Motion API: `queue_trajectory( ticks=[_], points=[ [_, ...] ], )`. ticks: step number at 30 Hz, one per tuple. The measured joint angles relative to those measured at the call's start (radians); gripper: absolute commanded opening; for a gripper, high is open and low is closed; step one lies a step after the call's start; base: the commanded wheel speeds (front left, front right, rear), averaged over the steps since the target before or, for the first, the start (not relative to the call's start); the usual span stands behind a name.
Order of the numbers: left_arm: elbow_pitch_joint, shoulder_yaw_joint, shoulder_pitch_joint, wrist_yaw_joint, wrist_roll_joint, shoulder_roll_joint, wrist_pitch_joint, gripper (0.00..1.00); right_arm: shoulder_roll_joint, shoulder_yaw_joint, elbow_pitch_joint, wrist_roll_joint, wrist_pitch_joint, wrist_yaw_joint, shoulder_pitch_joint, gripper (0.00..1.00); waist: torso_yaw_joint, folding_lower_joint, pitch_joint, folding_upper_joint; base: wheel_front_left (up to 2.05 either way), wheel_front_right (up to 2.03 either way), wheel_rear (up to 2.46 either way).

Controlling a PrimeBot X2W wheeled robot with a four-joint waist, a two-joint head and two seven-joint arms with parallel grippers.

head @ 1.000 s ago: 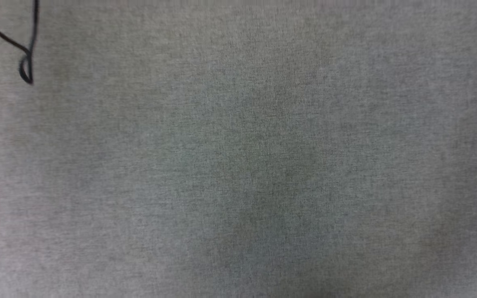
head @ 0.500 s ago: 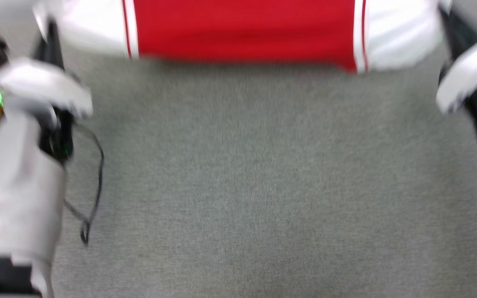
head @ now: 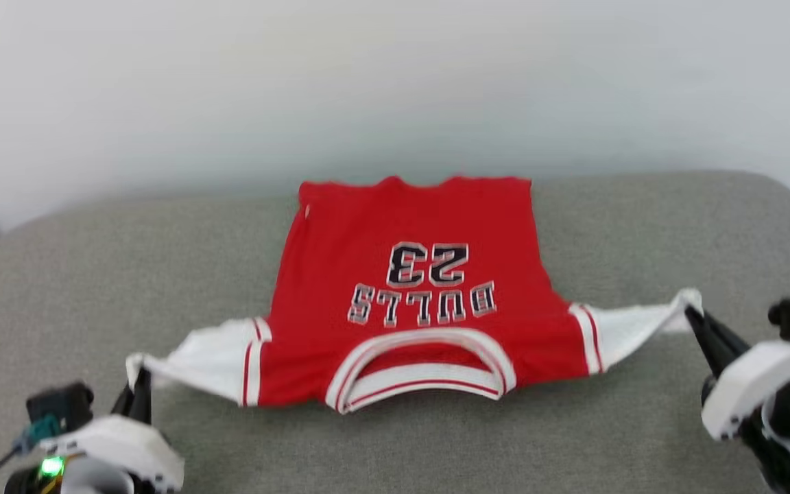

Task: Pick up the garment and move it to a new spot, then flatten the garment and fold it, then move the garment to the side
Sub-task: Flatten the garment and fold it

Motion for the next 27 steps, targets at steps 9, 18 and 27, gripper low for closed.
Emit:
queue_trajectory(
  ticks=[9, 18, 27],
  points=[
    [-0.335, 0.003, 0.351, 0.142, -0.009, 0.034, 0.111, 0.0, 0.066, -0.198, -0.136, -0.065, 0.073, 0.0, 0.326, 0.0, 0.002, 0.0001, -0.067, 0.0, 0.0, 0.0, 0.0],
    [-0.553, 0.003, 0.577, 0.252, -0.007, 0.032, 0.148, 0.0, 0.146, -0.328, -0.244, -0.179, 0.184, 0.0, 0.568, 0.5, 0.03, 0.0003, -0.079, 0.0, 0.0, 0.0, 0.0],
    [-0.654, -0.02, 0.592, 0.264, 0.017, 0.018, 0.122, 0.0, 0.165, -0.419, -0.413, -0.226, 0.289, -0.001, 0.546, 1.0, 0.055, 0.0005, -0.062, 0.0, 0.0, 0.0, 0.0]
  ],
)
